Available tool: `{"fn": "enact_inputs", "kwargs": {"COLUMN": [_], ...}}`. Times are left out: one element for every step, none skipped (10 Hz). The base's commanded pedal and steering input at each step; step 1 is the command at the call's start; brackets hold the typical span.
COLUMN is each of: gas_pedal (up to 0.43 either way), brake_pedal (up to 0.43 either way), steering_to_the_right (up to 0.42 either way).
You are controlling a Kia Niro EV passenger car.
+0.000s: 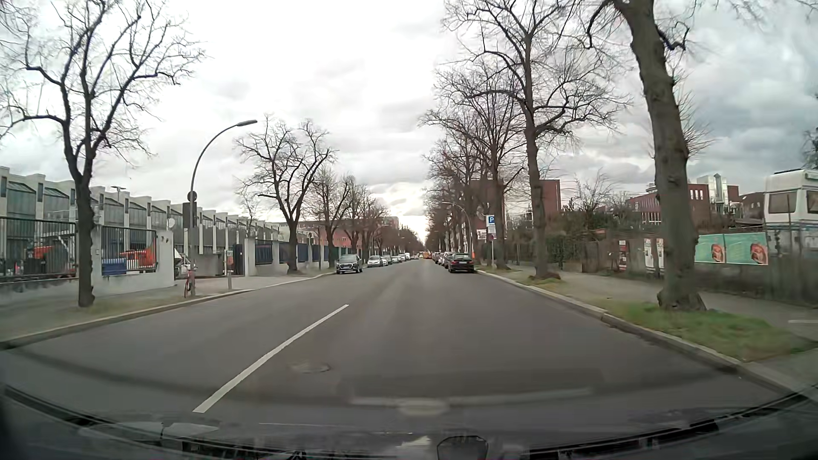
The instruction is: Follow the waypoints while adhering to traffic rules and regulations
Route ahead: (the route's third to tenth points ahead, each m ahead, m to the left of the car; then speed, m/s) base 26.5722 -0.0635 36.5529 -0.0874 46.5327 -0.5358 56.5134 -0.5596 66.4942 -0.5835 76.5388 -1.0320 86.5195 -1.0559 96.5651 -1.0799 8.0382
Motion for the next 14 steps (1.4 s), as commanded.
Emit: {"fn": "enact_inputs", "kwargs": {"gas_pedal": [0.039,0.039,0.039,0.039,0.039,0.039,0.039,0.039,0.047,0.059,0.067,0.067,0.067,0.067], "brake_pedal": [0.012,0.012,0.012,0.012,0.012,0.012,0.012,0.012,0.012,0.012,0.012,0.012,0.012,0.012], "steering_to_the_right": [-0.007,-0.007,-0.006,-0.006,-0.006,-0.005,-0.004,-0.003,-0.003,0.000,0.001,0.002,0.002,0.001]}}
